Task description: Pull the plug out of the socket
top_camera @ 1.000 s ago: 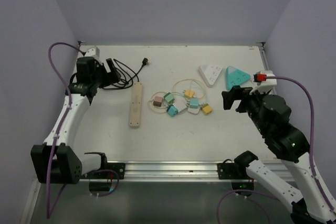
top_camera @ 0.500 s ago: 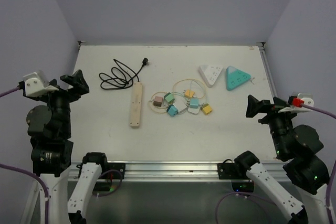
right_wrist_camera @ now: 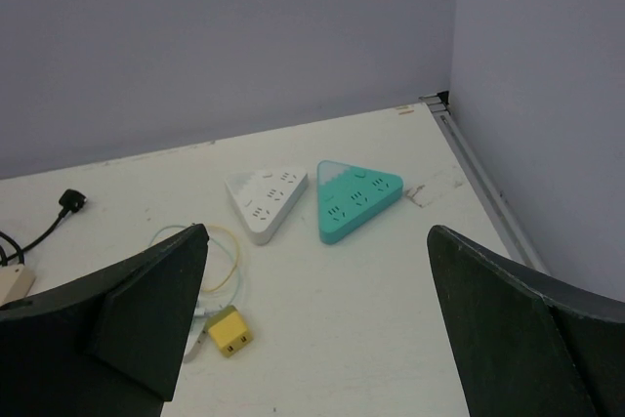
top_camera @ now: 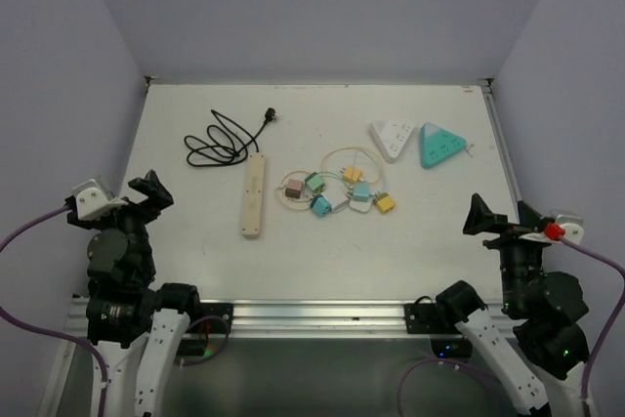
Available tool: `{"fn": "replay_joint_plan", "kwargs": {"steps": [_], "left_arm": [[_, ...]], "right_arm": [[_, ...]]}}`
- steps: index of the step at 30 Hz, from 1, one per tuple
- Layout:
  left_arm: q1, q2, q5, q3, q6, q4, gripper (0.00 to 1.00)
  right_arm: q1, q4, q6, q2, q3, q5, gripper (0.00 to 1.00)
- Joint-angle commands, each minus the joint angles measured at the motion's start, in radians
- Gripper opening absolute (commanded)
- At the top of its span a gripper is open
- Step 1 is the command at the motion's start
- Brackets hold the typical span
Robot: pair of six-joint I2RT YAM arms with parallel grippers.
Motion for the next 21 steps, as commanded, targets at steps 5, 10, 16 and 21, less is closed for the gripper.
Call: {"fn": "replay_joint_plan", "kwargs": {"steps": [5, 10, 16, 21], "left_arm": [[-0.007, -0.019, -0.075, -0.118, -0.038, 0.098, 1.0], [-0.007, 0.0, -0.084, -0.127, -0.042, 0.107, 1.0], [-0.01, 0.011, -0.07, -0.14, -0.038, 0.121, 1.0], [-0.009, 0.015, -0.066, -0.143, -0.033, 0.127, 1.0]], "right_arm": [[-0.002, 0.087, -0.021, -0.022, -0.06, 0.022, 0.99], [-0.002, 0.12, -0.032, -0.022, -0.079, -0.007, 0.99], [-0.002, 0.127, -0.045, -0.022, -0.083, -0.021, 0.99], [-0.002, 0.135, -0.058, -0.02, -0.086, -0.055, 0.99]]}}
